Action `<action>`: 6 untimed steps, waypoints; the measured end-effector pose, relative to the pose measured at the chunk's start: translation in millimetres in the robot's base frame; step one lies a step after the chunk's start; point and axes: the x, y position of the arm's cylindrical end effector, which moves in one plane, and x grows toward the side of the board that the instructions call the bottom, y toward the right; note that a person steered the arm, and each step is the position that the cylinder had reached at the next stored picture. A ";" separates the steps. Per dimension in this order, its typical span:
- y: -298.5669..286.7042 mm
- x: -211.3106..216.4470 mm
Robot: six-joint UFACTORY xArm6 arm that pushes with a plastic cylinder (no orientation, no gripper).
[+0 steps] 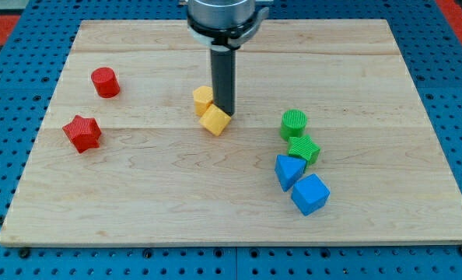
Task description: Place the heart diagonal to the red star
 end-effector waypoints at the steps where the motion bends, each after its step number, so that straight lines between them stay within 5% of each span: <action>1: -40.4 -14.1; 3: 44.4 4.7; 5: -93.0 71.5; 6: -44.2 43.0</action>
